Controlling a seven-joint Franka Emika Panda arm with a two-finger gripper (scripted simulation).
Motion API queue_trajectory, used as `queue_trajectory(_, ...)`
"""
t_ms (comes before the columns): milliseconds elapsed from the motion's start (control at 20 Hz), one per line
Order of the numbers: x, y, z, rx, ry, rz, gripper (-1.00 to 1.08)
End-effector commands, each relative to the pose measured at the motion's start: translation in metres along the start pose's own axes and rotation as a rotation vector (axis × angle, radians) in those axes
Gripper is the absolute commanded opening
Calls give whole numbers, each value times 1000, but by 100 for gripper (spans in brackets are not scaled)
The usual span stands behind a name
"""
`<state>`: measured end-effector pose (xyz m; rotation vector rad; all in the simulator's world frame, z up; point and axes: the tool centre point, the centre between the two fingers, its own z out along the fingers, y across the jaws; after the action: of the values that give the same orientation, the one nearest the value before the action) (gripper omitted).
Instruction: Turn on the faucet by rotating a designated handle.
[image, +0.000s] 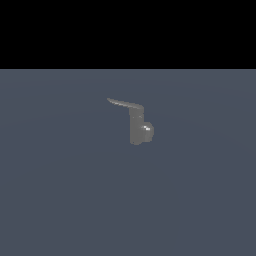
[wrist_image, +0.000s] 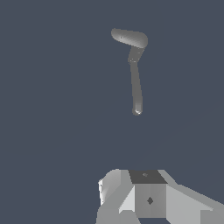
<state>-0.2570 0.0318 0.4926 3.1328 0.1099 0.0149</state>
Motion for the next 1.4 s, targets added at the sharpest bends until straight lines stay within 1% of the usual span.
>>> queue_trajectory(0,0,0,0,0,0,0,-100)
queue_trajectory(400,1,4,-12,7,25,-25,-100)
queue_trajectory(750,4,4,-12,10,26,-15,-100)
queue_trajectory(1050,20,4,-9,24,23,42,-100)
queue_trajectory(1350,49,3,-3,46,17,143,-100)
